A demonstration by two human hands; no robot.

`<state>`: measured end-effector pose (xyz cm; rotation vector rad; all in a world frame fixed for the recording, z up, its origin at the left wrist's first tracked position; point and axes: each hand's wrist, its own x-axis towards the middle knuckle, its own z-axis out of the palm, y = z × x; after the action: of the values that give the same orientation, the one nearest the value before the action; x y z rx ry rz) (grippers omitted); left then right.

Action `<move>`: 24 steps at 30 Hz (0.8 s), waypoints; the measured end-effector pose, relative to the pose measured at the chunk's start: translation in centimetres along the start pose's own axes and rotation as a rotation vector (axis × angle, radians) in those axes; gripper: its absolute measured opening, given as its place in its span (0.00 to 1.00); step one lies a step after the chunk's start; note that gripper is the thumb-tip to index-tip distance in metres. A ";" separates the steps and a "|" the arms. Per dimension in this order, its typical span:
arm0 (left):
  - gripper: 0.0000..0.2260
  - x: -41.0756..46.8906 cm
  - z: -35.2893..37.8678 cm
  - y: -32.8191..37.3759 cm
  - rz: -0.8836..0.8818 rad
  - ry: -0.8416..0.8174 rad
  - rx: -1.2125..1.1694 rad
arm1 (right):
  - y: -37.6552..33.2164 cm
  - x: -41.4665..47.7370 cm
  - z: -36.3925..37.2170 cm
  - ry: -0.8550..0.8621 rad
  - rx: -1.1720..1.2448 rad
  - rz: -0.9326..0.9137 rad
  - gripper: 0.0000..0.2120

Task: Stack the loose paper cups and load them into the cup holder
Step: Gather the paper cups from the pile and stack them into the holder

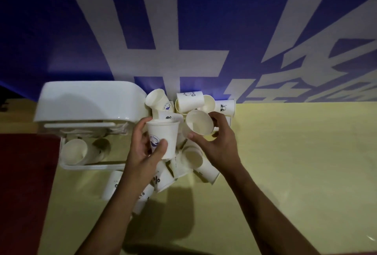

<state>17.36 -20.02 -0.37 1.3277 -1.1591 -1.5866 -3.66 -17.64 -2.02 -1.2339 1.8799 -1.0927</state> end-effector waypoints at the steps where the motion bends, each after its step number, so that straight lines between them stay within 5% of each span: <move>1: 0.29 -0.3 -0.6 0.1 0.014 0.006 -0.009 | -0.5 -0.6 0.2 0.005 0.010 -0.004 0.28; 13: 0.34 -4.3 -16.0 0.3 0.154 -0.007 0.157 | -8.0 -7.9 10.3 -0.018 0.035 -0.085 0.26; 24: 0.27 -7.4 -29.2 -1.4 0.175 0.241 0.187 | -12.7 -9.8 23.8 -0.139 0.029 -0.148 0.28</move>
<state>47.46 -17.71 -0.99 1.4495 -1.2568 -1.1812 24.99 -18.32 -1.02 -1.4130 1.6854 -1.0769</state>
